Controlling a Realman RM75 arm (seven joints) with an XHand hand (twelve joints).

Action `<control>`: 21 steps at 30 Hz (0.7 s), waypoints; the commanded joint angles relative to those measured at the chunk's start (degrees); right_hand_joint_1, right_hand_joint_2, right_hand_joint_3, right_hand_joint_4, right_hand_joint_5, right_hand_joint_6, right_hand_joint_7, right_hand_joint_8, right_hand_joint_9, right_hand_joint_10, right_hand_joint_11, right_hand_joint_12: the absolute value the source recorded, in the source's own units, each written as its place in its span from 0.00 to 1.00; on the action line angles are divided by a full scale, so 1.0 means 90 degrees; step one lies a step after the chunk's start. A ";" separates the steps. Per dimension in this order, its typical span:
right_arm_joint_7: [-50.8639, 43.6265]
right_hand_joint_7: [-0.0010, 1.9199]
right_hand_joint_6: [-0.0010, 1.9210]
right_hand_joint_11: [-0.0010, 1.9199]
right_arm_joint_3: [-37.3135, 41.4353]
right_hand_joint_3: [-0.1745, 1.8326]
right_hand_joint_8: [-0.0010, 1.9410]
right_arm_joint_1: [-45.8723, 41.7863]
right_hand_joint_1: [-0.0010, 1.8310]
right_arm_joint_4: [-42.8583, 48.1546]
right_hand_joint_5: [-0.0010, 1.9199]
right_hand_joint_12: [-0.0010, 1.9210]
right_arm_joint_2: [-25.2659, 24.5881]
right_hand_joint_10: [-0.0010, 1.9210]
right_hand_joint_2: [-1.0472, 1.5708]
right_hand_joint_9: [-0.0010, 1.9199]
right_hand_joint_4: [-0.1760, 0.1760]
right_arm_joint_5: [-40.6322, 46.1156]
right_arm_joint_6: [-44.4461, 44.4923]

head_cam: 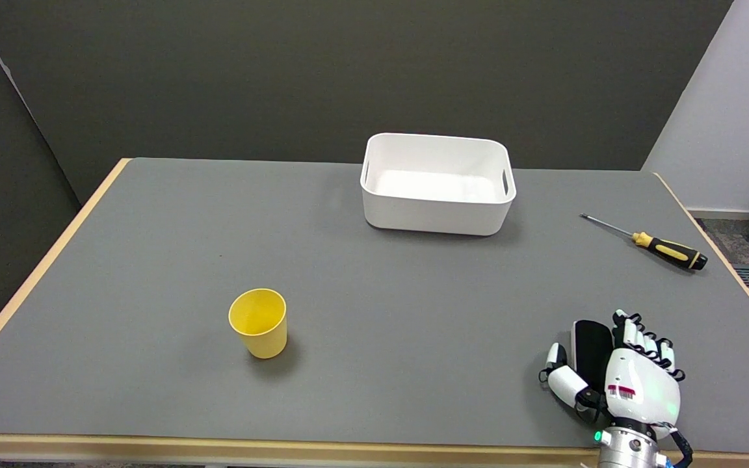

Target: Pick up the blackboard eraser.

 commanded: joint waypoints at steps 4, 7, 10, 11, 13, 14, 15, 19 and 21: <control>0.0022 0.24 0.27 0.23 0.0027 0.53 0.41 0.0340 0.44 -0.0117 0.13 0.89 0.0048 0.66 0.70 0.28 0.08 0.0080 -0.0113; 0.0022 0.32 0.41 0.18 0.0018 0.24 0.83 0.0406 0.69 -0.0260 0.15 1.00 0.0047 0.72 0.84 0.37 0.00 -0.0128 0.0045; 0.0022 0.33 0.47 0.17 0.0018 0.30 0.85 0.0465 0.70 -0.0447 0.17 1.00 0.0021 0.77 0.82 0.39 0.00 -0.0374 0.0189; 0.0022 0.33 0.49 0.16 0.0018 0.32 0.86 0.0492 0.70 -0.0510 0.17 1.00 0.0021 0.80 0.82 0.40 0.00 -0.0482 0.0226; 0.0022 0.30 0.79 0.17 0.0027 0.18 0.87 0.0527 0.63 -0.0589 0.24 1.00 0.0021 0.87 0.89 0.41 0.00 -0.0587 0.0261; 0.0022 0.29 0.87 0.18 0.0027 0.15 0.88 0.0544 0.61 -0.0606 0.25 1.00 0.0030 0.90 0.91 0.41 0.00 -0.0639 0.0269; 0.0022 0.29 0.88 0.19 0.0045 0.15 0.89 0.0554 0.60 -0.0607 0.25 1.00 0.0039 0.94 0.91 0.40 0.00 -0.0667 0.0270; 0.0022 0.28 0.89 0.20 0.0045 0.17 0.91 0.0697 0.60 -0.0597 0.24 1.00 0.0119 0.97 0.91 0.41 0.00 -0.0873 0.0260; 0.0022 0.27 0.90 0.20 0.0054 0.18 0.92 0.0771 0.60 -0.0534 0.23 1.00 0.0166 0.98 0.90 0.41 0.00 -0.1073 0.0243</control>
